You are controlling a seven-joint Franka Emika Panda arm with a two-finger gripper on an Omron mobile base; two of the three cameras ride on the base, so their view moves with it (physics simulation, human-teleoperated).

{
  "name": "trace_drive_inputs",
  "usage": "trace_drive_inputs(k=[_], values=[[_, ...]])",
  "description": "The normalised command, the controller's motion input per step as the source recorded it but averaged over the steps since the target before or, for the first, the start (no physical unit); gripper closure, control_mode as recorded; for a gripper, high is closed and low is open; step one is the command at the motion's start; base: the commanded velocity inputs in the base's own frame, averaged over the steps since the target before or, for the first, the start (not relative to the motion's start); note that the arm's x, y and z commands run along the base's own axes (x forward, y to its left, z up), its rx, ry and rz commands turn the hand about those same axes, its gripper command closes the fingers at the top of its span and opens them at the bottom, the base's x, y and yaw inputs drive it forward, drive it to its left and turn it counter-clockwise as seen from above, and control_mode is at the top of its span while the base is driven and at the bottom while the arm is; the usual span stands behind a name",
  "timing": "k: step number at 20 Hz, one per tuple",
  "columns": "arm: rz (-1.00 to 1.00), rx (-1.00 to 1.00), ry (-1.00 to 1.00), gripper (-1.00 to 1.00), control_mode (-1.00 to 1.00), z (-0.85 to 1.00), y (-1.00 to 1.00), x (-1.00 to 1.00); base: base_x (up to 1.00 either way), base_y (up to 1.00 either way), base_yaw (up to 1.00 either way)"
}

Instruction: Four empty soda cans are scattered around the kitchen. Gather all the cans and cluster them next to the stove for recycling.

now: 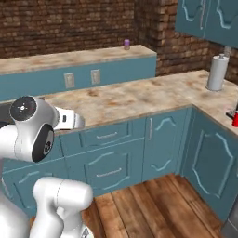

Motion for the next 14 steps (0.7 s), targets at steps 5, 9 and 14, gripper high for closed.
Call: trace_drive_inputs(k=[5, 9, 14], values=[[0.00, 0.00, 0.00, -1.00, 1.00, 0.00, 0.00, 0.00, -0.41, 0.84, 0.31], [0.00, 0.00, 0.00, -1.00, 1.00, 0.00, 0.00, 0.00, -0.41, 0.85, 0.31], [0.00, 0.00, 0.00, -1.00, 1.00, 0.00, 0.00, 0.00, -0.37, 0.90, 0.29]])
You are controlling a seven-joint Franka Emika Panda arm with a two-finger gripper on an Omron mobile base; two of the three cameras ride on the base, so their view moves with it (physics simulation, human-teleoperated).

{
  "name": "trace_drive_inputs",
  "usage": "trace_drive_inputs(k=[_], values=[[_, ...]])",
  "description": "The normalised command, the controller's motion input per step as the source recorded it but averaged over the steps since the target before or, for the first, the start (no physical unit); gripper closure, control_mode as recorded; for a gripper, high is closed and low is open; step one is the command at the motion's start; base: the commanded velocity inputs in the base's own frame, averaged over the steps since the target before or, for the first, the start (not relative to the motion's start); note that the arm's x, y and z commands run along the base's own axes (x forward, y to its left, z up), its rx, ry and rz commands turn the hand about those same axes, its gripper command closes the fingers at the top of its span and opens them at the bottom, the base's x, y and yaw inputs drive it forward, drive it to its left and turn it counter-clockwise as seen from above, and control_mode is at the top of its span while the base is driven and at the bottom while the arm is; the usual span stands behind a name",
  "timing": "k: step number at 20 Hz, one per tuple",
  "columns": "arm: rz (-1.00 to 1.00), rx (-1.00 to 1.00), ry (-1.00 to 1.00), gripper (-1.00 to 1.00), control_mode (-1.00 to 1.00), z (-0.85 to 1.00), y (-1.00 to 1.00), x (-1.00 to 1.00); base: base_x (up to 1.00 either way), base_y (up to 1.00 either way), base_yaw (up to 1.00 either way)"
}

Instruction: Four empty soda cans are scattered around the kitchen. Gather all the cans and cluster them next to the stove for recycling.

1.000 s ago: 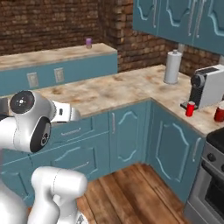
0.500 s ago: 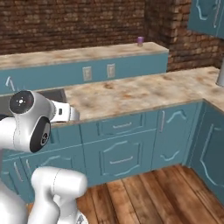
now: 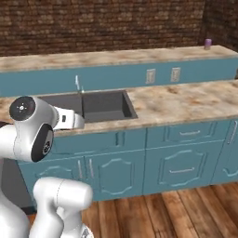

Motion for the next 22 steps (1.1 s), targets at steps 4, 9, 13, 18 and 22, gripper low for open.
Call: trace_drive_inputs(k=[4, 9, 13, 18, 22], values=[[0.00, 0.00, 0.00, -1.00, 1.00, 0.00, 0.00, 0.00, -0.36, 0.92, 0.28], [0.00, 0.00, 0.00, -1.00, 1.00, 0.00, 0.00, 0.00, -0.39, 0.94, 0.27], [0.00, 0.00, 0.00, -1.00, 1.00, 0.00, 0.00, 0.00, -0.34, 0.99, 0.24], [0.00, 0.00, 0.00, -1.00, 1.00, 0.00, 0.00, 0.00, -0.40, 1.00, 0.22], [0.00, 0.00, 0.00, -1.00, 1.00, 0.00, 0.00, 0.00, -0.42, 1.00, 0.20]])
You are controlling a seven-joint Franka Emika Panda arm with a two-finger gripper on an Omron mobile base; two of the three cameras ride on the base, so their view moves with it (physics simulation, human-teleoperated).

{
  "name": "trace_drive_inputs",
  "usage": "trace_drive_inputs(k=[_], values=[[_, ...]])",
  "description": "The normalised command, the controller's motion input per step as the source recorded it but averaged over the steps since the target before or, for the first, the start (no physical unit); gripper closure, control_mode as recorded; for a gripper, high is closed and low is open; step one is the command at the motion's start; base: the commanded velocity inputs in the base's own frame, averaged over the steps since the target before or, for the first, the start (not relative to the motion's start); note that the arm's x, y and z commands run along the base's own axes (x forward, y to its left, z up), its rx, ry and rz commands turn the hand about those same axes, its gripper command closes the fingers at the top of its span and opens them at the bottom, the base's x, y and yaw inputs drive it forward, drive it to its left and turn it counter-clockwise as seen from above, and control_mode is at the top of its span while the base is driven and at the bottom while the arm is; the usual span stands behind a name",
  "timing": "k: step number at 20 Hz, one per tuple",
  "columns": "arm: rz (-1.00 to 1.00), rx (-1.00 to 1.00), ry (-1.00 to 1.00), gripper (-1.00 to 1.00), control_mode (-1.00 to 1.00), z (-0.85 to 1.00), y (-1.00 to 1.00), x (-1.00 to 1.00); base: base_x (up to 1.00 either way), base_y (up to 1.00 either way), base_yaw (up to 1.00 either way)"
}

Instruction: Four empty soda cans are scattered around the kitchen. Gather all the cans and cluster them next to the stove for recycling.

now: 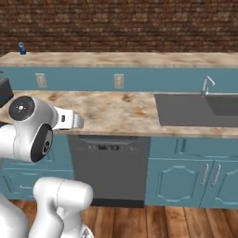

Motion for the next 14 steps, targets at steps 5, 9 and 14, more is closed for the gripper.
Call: trace_drive_inputs(k=[5, 9, 14], values=[[0.00, 0.00, 0.00, -1.00, 1.00, 0.00, 0.00, 0.00, -0.13, 1.00, 0.13], [0.00, 0.00, 0.00, -1.00, 1.00, 0.00, 0.00, 0.00, -0.03, 1.00, 0.11], [0.00, 0.00, 0.00, -1.00, 1.00, 0.00, 0.00, 0.00, -0.11, 1.00, 0.11]])
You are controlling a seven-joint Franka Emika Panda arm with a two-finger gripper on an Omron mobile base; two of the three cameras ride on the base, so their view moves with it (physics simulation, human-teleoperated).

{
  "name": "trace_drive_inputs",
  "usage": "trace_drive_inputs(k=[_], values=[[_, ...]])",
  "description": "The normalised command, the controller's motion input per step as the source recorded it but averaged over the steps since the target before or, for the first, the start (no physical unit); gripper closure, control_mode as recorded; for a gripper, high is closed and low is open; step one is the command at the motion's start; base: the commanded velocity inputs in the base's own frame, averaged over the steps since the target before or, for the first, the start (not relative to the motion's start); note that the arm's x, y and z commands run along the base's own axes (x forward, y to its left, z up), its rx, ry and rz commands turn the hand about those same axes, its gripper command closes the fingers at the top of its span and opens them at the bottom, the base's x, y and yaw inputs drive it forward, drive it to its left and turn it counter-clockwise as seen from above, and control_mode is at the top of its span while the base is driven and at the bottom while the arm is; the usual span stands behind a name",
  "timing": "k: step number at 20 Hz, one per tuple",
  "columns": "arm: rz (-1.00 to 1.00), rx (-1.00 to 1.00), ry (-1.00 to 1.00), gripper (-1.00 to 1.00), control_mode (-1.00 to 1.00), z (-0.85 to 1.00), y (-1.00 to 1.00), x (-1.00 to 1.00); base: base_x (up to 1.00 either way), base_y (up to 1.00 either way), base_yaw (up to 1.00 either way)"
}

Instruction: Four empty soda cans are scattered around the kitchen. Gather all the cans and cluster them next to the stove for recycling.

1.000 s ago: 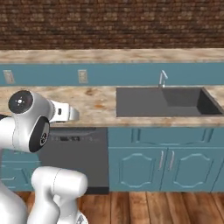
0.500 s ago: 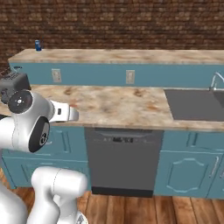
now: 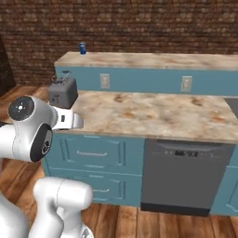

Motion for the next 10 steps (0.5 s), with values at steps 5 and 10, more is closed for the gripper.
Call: trace_drive_inputs(k=[5, 10], values=[[0.00, 0.00, 0.00, -1.00, 1.00, 0.00, 0.00, 0.00, -0.07, 1.00, 0.09], [0.00, 0.00, 0.00, -1.00, 1.00, 0.00, 0.00, 0.00, 0.02, 1.00, 0.02]])
